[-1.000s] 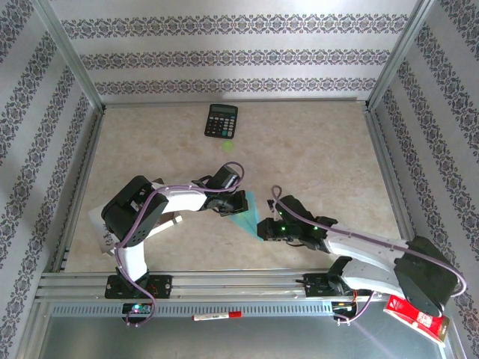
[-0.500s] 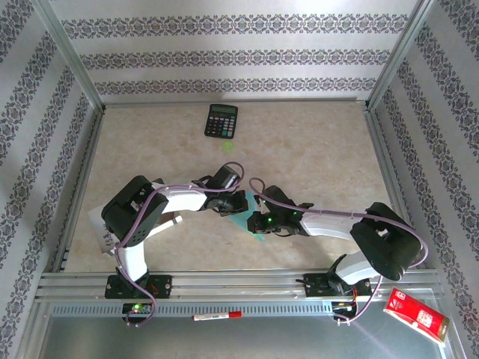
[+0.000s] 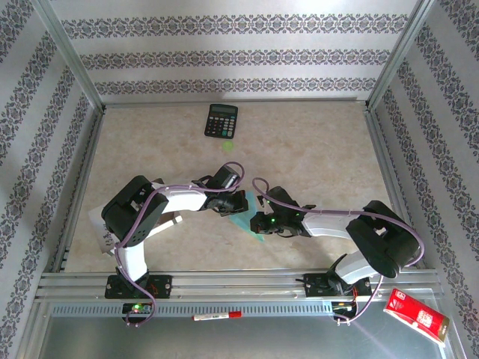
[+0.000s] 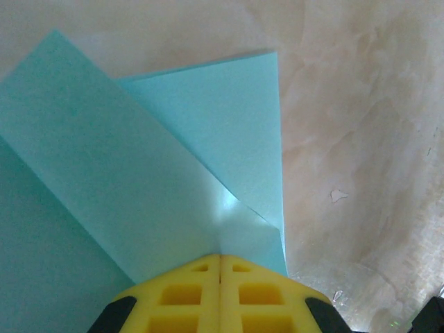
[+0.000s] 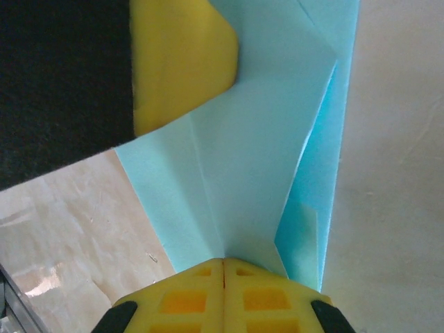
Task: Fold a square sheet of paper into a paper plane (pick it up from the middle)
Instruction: Fourth fold the wing at the center of the table.
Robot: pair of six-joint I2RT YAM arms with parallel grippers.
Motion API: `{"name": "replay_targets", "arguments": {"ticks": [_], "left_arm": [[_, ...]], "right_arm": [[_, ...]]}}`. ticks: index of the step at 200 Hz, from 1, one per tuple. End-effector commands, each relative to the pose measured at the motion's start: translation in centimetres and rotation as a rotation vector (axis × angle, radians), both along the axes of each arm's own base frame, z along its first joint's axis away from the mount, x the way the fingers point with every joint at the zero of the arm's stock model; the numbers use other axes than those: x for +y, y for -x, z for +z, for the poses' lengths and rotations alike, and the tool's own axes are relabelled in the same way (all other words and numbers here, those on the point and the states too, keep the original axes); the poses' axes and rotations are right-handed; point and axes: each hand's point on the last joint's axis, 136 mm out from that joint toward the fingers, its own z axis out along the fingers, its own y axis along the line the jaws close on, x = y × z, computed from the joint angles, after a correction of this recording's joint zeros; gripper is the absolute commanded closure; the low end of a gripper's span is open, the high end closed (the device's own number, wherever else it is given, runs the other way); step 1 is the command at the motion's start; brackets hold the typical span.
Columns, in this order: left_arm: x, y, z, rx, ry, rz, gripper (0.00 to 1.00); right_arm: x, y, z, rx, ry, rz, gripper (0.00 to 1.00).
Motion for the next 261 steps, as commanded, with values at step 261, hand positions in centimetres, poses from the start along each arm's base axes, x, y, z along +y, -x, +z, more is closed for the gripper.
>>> {"name": "replay_targets", "arguments": {"ticks": [261], "left_arm": [[-1.8,2.6,0.4,0.051,0.022,-0.032,0.94]], "right_arm": [[-3.3,2.8,-4.3,0.104,0.083,-0.065,0.98]]}}
